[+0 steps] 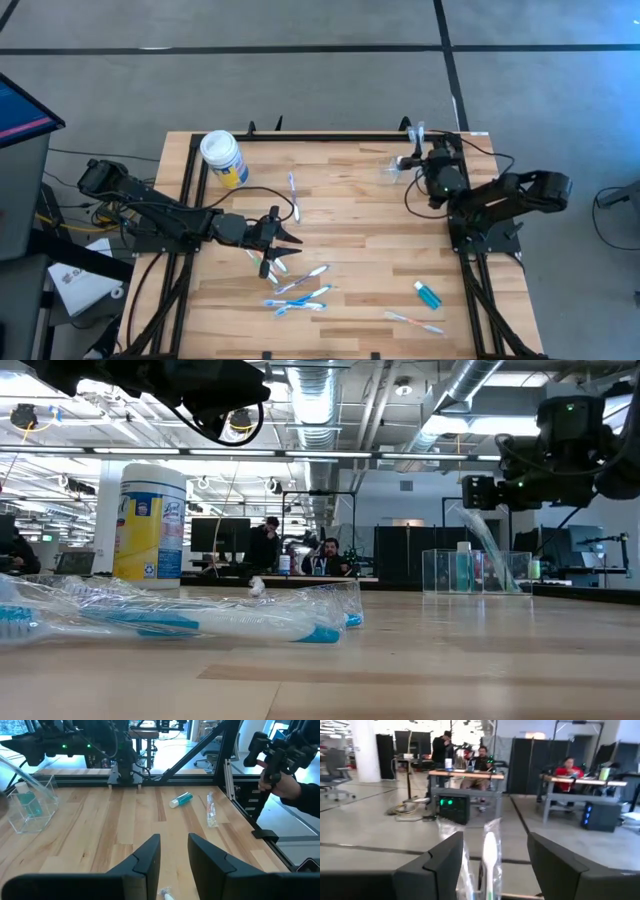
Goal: Pick & Place toothbrushing station
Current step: Put the top purple toothbrush into the right transparent organizer
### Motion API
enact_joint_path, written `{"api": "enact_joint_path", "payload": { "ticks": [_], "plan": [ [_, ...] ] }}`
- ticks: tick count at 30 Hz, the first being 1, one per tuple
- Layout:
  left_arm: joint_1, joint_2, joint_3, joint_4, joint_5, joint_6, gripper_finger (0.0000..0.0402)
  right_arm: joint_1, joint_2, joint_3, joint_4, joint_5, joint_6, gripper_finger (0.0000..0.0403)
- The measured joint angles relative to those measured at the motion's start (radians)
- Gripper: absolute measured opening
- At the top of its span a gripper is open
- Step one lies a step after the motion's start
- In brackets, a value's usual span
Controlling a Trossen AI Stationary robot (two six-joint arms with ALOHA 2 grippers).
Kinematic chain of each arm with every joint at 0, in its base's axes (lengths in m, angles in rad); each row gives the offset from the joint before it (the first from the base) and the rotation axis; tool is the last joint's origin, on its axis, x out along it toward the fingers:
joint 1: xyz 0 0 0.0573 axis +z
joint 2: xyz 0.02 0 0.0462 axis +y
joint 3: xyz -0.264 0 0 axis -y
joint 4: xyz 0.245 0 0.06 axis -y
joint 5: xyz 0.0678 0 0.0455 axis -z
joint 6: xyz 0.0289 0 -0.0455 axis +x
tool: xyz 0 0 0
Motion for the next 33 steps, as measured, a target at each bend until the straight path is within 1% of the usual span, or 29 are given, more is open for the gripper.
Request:
{"api": "enact_joint_path", "payload": {
  "ticks": [2, 7, 11, 14, 18, 21, 27, 31, 33],
  "plan": [
    [0.000, 0.000, 0.000, 0.000, 0.000, 0.000, 0.0094, 0.025, 0.000, 0.000, 0.024, 0.006, -0.025, 0.0212],
    [0.000, 0.000, 0.000, -0.001, -0.003, -0.014, 0.0094, 0.104, 0.000, 0.000, 0.054, 0.002, -0.024, 0.0208],
    [0.000, 0.000, 0.000, -0.024, -0.045, -0.060, 0.0094, 0.194, 0.000, 0.003, 0.053, -0.002, -0.031, 0.0207],
    [0.008, 0.000, 0.000, -0.052, -0.087, -0.110, 0.0094, 0.267, 0.000, 0.023, 0.046, -0.002, -0.057, 0.0208],
    [0.039, 0.011, 0.000, -0.057, -0.096, -0.217, 0.0094, 0.357, 0.000, 0.083, 0.014, -0.002, -0.127, 0.0204],
    [0.066, 0.050, 0.000, -0.056, -0.100, -0.302, 0.0094, 0.428, 0.000, 0.141, -0.061, -0.002, -0.155, 0.0199],
    [0.139, 0.193, 0.000, -0.059, -0.130, -0.531, 0.0094, 0.543, 0.000, 0.276, -0.297, 0.013, -0.156, 0.0190],
    [0.184, 0.228, 0.000, -0.058, -0.131, -0.648, 0.0094, 0.602, 0.000, 0.358, -0.467, 0.046, -0.153, 0.0186],
    [0.200, 0.229, 0.000, -0.055, -0.131, -0.656, 0.0094, 0.625, 0.000, 0.388, -0.538, 0.057, -0.132, 0.0184]
  ]
}}
